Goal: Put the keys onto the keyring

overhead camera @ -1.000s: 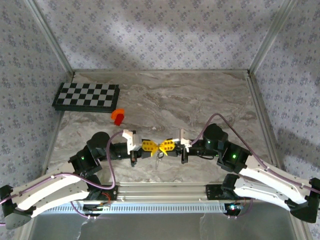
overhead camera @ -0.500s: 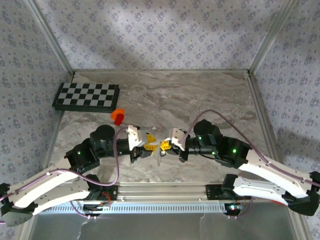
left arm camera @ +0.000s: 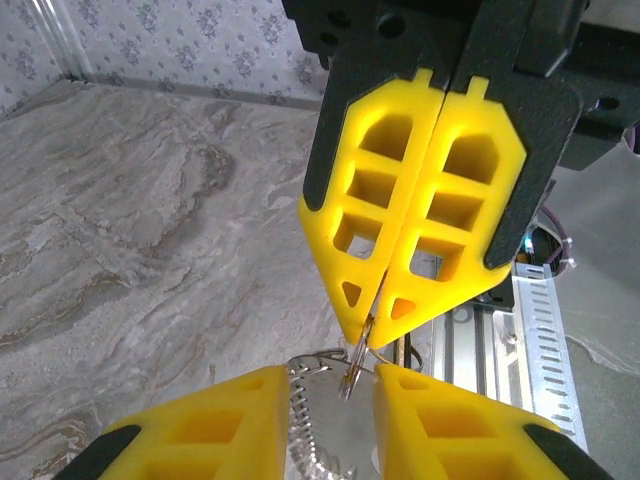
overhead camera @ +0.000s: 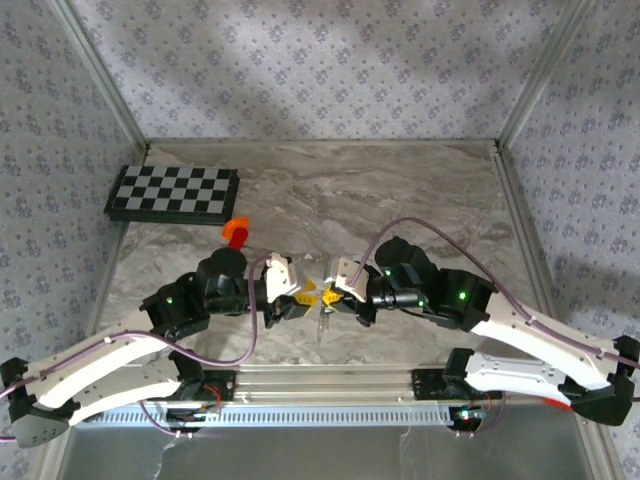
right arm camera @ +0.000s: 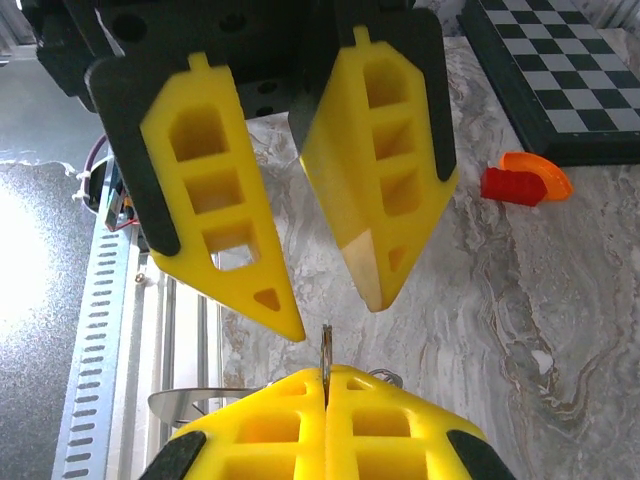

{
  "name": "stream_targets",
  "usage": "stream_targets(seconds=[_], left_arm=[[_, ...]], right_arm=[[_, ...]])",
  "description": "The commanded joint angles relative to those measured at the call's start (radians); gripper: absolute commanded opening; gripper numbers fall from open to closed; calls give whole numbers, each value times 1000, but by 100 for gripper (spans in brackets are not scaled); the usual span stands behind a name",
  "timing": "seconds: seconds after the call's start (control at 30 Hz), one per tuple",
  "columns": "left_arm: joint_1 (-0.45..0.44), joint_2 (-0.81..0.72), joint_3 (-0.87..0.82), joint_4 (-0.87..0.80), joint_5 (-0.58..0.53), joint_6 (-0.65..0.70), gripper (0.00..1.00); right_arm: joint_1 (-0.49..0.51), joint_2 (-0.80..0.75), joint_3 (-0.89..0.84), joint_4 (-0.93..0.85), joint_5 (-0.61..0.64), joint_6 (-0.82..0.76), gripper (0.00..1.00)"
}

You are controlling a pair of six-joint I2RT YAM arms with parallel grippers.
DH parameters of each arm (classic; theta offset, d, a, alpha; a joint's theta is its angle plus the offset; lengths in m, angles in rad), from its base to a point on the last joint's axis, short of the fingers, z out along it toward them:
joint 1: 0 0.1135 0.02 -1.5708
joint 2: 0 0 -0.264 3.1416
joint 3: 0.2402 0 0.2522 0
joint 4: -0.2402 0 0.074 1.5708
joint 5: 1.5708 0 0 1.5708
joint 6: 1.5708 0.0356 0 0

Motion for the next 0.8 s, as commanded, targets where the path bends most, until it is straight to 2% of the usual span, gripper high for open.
stream_targets(seconds=[0.0,0.37,0.5,0.7,0.77], left_arm=[[-4,1,27,-3,35,19,28],[-3,32,25,14,43,22,18],[-3,37,32,12,51,26,1],[-4,14,25,48,60,12,0],[-3,-5,1,103,51,-2,0]], right_arm=[[-4,2,39,-13,-26,17,0],[0,12,32,13,-71,18,0],[1,11,32,20,-76,15,0],[2,2,21,46,-25,15,0],[4,-11,-1,83,-4,26,6]])
